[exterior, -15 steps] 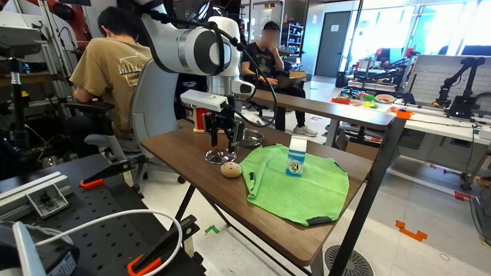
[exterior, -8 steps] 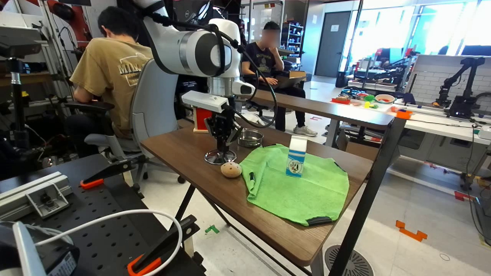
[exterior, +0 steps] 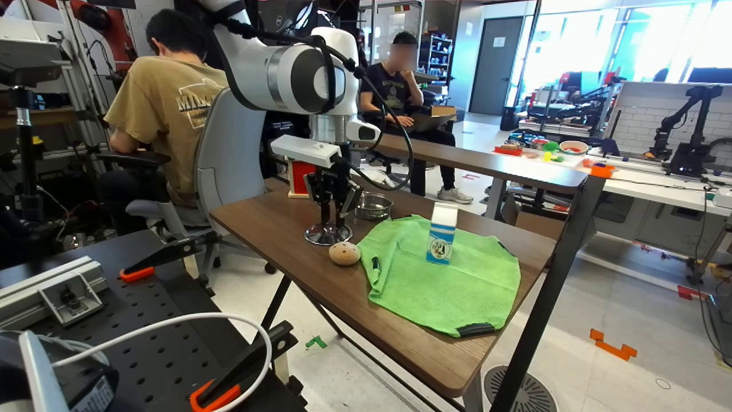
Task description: Put the lid on the pot
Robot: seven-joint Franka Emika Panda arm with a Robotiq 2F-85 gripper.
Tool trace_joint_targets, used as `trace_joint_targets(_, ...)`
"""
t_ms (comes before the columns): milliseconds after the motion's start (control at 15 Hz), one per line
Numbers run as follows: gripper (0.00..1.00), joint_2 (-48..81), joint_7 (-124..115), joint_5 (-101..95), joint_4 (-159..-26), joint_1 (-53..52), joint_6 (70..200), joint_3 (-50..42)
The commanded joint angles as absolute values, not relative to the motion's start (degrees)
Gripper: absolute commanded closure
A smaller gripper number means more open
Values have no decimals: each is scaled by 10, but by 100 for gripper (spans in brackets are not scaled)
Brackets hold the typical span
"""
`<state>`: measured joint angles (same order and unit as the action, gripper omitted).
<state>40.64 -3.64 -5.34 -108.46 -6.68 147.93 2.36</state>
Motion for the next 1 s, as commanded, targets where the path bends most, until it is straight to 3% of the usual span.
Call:
trace_joint_targets(0, 58, 389, -20, -43, -1100, -61, 1493, 31)
trace_joint_targets(933, 56, 347, -11, -47, -1165, -54, 1505, 26)
